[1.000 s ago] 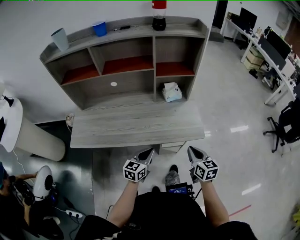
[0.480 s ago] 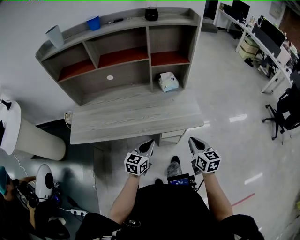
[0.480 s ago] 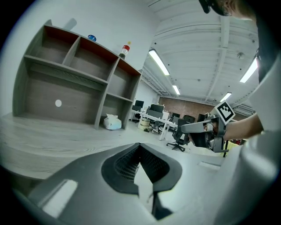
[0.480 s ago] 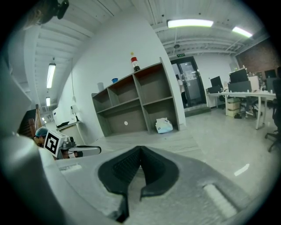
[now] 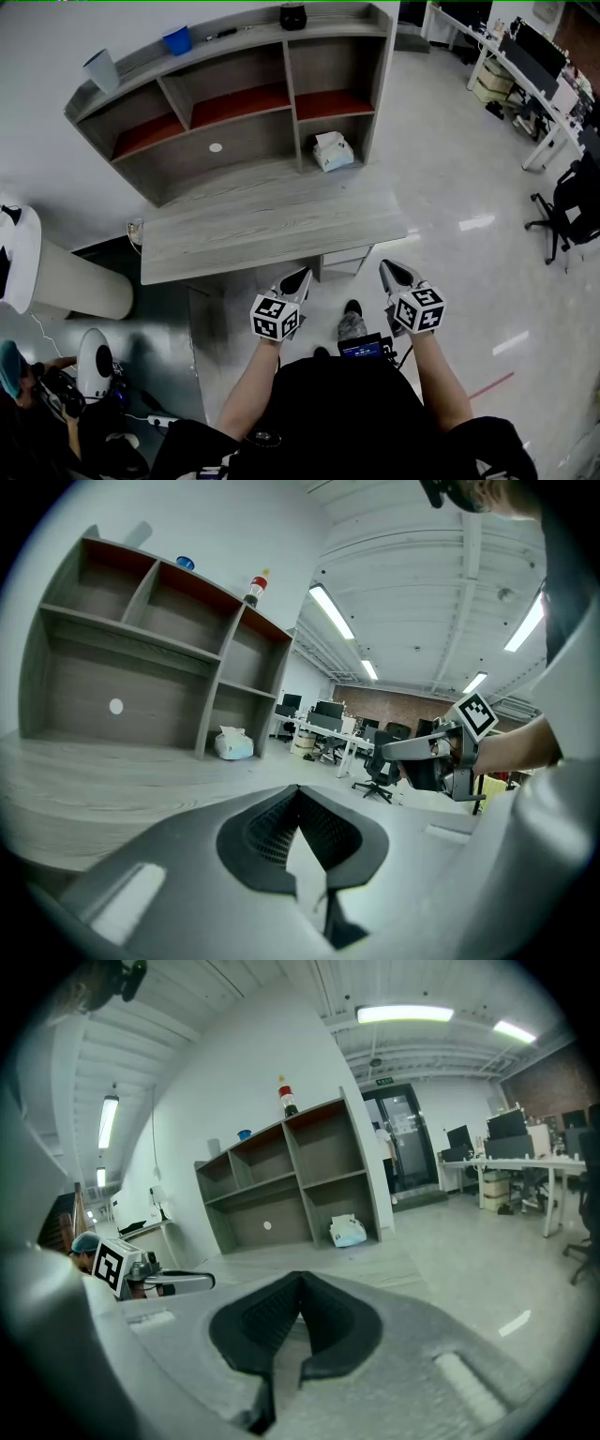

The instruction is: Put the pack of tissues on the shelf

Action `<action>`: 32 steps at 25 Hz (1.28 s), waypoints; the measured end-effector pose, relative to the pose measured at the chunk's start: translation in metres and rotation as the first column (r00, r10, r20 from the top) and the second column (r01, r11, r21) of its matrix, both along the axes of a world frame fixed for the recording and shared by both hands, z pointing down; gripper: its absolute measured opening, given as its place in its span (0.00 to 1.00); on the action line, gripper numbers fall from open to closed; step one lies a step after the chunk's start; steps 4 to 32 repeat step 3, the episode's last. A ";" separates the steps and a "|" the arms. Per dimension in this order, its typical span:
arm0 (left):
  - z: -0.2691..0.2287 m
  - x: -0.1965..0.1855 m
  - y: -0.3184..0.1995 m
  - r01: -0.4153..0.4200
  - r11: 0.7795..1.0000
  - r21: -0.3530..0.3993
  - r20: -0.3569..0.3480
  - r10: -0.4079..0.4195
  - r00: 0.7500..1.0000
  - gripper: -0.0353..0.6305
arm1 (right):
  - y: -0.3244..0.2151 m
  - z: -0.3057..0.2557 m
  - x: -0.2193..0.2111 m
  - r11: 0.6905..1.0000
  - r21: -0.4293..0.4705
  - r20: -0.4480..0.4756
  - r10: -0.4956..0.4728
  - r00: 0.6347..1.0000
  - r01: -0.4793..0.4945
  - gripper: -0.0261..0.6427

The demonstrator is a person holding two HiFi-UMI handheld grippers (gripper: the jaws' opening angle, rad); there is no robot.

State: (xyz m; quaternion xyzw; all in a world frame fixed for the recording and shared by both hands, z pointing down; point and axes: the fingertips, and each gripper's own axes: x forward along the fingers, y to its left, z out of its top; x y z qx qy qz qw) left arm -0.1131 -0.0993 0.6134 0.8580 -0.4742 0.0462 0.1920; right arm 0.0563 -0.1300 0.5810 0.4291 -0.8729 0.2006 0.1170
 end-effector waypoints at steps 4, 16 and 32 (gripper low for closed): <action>0.000 0.002 -0.001 -0.005 1.000 0.001 0.001 0.005 1.000 0.04 | -0.001 0.000 0.003 1.000 -0.001 -0.002 0.003 1.000 -0.003 0.04; 0.000 0.002 -0.001 -0.005 1.000 0.001 0.001 0.005 1.000 0.04 | -0.001 0.000 0.003 1.000 -0.001 -0.002 0.003 1.000 -0.003 0.04; 0.000 0.002 -0.001 -0.005 1.000 0.001 0.001 0.005 1.000 0.04 | -0.001 0.000 0.003 1.000 -0.001 -0.002 0.003 1.000 -0.003 0.04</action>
